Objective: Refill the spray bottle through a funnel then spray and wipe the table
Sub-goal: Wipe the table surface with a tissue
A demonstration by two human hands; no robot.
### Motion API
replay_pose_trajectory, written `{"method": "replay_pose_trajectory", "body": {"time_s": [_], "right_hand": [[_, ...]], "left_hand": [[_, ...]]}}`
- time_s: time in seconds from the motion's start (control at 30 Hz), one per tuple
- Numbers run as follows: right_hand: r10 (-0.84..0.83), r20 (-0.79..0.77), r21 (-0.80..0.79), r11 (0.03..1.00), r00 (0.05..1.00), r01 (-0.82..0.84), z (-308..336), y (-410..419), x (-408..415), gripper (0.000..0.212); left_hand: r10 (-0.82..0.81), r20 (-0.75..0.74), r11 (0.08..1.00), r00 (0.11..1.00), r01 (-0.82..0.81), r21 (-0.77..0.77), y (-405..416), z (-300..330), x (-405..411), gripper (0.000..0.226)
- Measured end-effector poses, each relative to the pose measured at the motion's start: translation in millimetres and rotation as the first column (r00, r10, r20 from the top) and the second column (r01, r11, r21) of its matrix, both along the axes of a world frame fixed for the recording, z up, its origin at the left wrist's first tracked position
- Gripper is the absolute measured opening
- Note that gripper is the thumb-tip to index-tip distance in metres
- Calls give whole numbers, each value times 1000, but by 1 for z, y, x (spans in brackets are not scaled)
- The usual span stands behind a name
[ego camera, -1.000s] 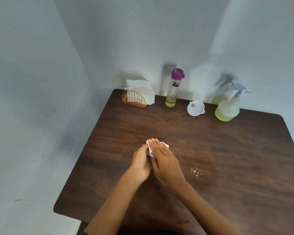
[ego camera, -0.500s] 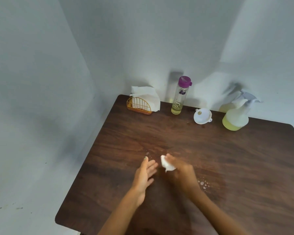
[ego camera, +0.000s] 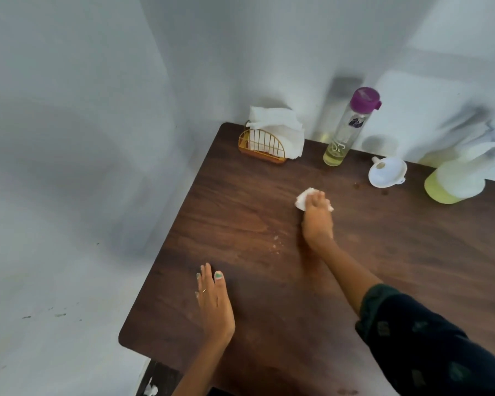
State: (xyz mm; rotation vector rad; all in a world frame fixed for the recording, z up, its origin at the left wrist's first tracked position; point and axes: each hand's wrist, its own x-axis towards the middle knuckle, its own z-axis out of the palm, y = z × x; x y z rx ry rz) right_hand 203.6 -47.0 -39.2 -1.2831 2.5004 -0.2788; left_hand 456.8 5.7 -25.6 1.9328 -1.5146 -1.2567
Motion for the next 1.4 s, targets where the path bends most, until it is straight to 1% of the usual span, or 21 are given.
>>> {"method": "replay_pose_trajectory", "body": {"time_s": [0.07,0.13,0.2,0.23,0.3,0.33,0.4,0.47,0.53,0.6,0.67,0.77,0.87,0.97,1.07,1.1,1.13,1.2,1.27,1.33,1.4], "right_hand": [[248,-6,35,968,969,-248,-3,-15,40,49],[447,-38,-91,889,894,-448,-6,-19,86,44],[637,67,-174,765,768,-620,-10,-11,135,40],[784,-18,-190,606,620,-772,-12,-6,151,41],[965,6,-129,259,261,-957,-22,10,159,45],[978,-40,-101,198,203,-975,-25,16,150,44],[949,-69,-139,296,307,-945,-22,14,122,41],[869,21,-194,490,495,-850,0,6,83,35],[726,-29,-216,667,687,-713,13,-3,25,29],[482,9,-92,873,876,-480,10,-1,-36,38],[326,-110,29,945,939,-325,1,5,-73,54],[212,-135,14,977,968,-212,-15,2,-52,45],[380,-176,-135,904,908,-405,-3,9,34,26],[681,-73,-138,717,729,-684,-9,58,131,30],[927,-235,-71,283,292,-956,-37,100,146,38],[940,-212,-112,248,267,-962,-36,98,135,39],[946,-117,-196,277,303,-941,-27,91,122,41],[879,66,-372,461,472,-806,-2,69,80,36],[740,18,-404,621,673,-672,9,50,24,24],[476,-12,-225,855,879,-466,5,45,-40,28],[287,-163,61,958,944,-280,-6,45,-81,50]], "left_hand": [[11,-28,1000,1000,-12,-9,2,0,0,54],[14,-76,999,997,-17,-40,4,-1,1,59],[6,-110,996,994,-16,-85,7,-5,3,68],[0,-121,994,993,-13,-108,8,-6,4,75],[16,-142,993,990,-32,-111,9,-10,7,99],[26,-139,994,990,-41,-101,9,-12,8,106],[16,-95,994,995,-26,-110,9,-14,8,103],[-17,-50,994,999,12,-112,10,-12,6,91],[-38,-21,994,999,35,-105,10,-10,5,84],[-55,11,993,998,56,-103,11,-10,4,82],[-61,20,993,998,62,-102,11,-11,6,85],[-71,18,994,997,72,-76,11,-10,8,78],[-59,-18,996,998,58,-71,10,-7,9,75],[-37,-68,995,997,31,-92,12,-9,9,75],[0,-107,998,994,-6,-57,12,-13,10,73],[6,-105,998,994,-12,-61,13,-13,10,74],[9,-102,997,995,-16,-69,15,-12,10,75],[2,-86,996,996,-10,-85,19,-10,9,73],[-10,-65,998,998,5,-69,28,-8,9,71],[-27,-51,999,998,24,-49,38,-6,7,76],[-43,-50,999,998,41,-35,48,-4,4,76]]}}
